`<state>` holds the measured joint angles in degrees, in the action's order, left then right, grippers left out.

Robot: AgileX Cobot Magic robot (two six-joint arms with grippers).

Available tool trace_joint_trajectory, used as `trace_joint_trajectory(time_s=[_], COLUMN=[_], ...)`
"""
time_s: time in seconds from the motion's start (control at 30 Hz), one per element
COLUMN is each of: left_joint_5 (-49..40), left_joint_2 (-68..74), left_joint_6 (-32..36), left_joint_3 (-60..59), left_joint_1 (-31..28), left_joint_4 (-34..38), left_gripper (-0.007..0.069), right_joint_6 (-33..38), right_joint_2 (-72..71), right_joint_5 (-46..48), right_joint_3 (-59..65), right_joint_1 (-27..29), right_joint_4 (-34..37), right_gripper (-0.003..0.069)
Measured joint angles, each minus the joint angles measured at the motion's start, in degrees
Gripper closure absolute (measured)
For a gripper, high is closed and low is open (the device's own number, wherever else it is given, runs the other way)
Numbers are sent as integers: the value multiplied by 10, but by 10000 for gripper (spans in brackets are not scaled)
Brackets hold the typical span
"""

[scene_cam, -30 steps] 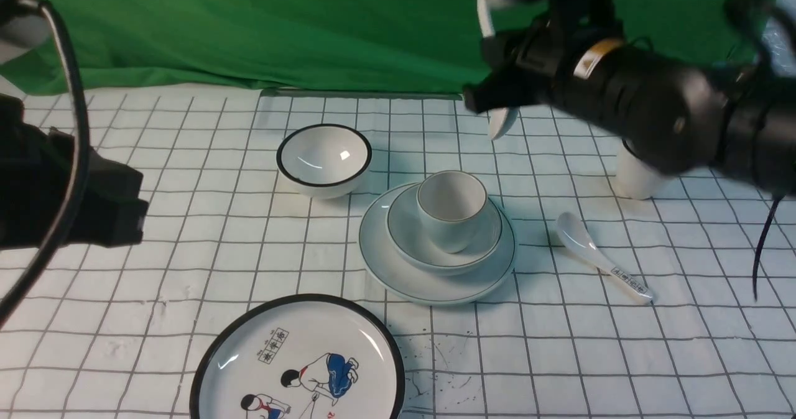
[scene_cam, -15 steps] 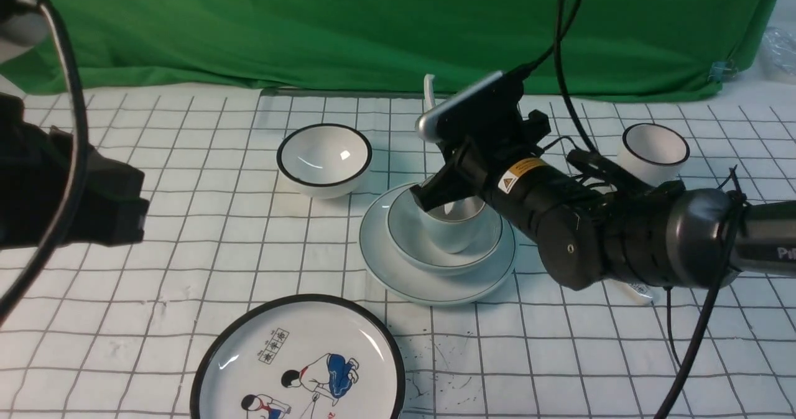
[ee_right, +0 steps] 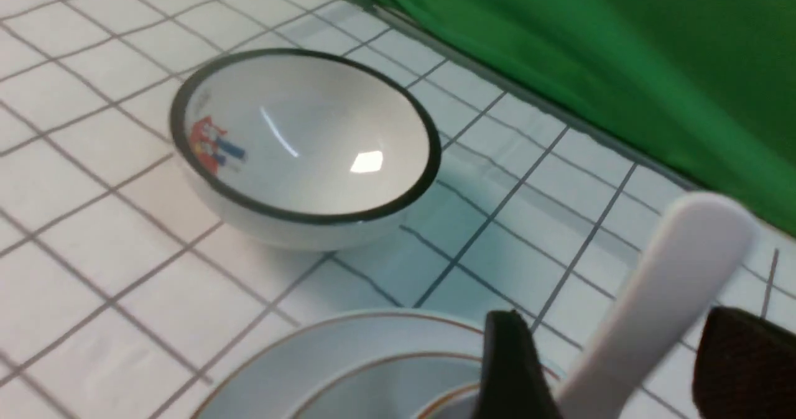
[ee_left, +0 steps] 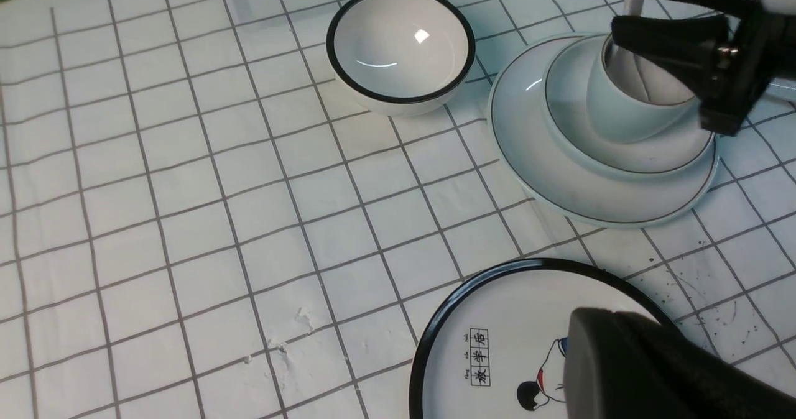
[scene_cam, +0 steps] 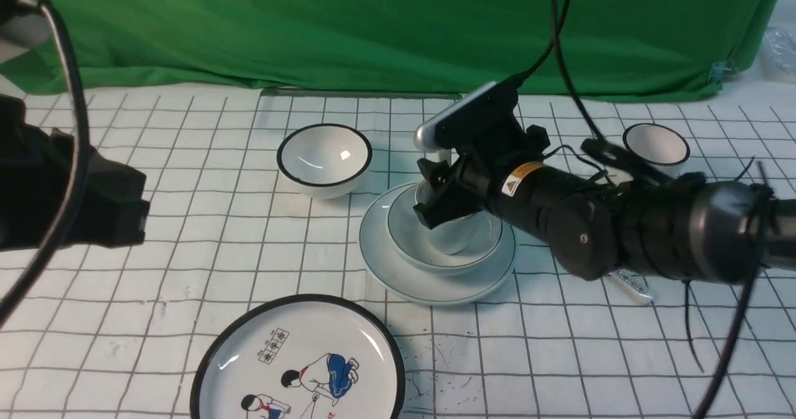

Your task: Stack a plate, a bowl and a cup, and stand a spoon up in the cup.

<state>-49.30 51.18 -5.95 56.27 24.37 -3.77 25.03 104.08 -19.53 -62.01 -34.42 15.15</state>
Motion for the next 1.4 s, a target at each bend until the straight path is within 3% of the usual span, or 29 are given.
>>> trace_joint_trajectory(time_s=[0.07, 0.13, 0.17, 0.23, 0.27, 0.37, 0.43, 0.57, 0.77, 0.8, 0.87, 0.97, 1.07, 1.3, 1.4], left_joint_5=[0, 0, 0, 0, 0, 0, 0, 0, 20, 43, 54, 66, 134, 293, 369], left_joint_2=[0, 0, 0, 0, 0, 0, 0, 0, 0, 0, -2, -16, -91, -257, -333], left_joint_6=[0, 0, 0, 0, 0, 0, 0, 0, 0, 0, 3, 21, 47, 30, 9], left_joint_3=[0, 0, 0, 0, 0, 0, 0, 0, 0, 0, 0, -8, -58, -200, -264], left_joint_1=[0, 0, 0, 0, 0, 0, 0, 0, 0, 0, 0, 0, 0, 0, 0], left_joint_4=[0, 0, 0, 0, 0, 0, 1, 2, 5, 10, 23, 50, 118, 119, 153], left_gripper=[624, 624, 624, 624, 624, 624, 624, 624, 624, 624, 624, 624, 624, 624, 624], right_joint_6=[0, -1, -1, -1, -7, -44, -76, -94, -184, -206, -208, -209, -209, -210, -210], right_joint_2=[-35, -97, -167, -210, -280, -406, -508, -622, -871, -963, -996, -1001, -1002, -1002, -1002], right_joint_5=[49, 156, 236, 281, 340, 394, 398, 366, 259, 188, 127, 113, 104, 100, 99], right_joint_3=[0, 0, 0, 0, 0, 2, 27, 88, 283, 375, 421, 430, 434, 434, 434], right_joint_1=[1, 8, 21, 34, 57, 108, 148, 176, 195, 195, 196, 196, 196, 196, 196], right_joint_4=[0, 0, 0, 0, 0, 0, -1, -1, -1, -1, -2, -2, -2, -2, -2], right_gripper=[265, 332, 430, 489, 573, 624, 631, 633, 636, 635, 635, 628, 616, 601, 592])
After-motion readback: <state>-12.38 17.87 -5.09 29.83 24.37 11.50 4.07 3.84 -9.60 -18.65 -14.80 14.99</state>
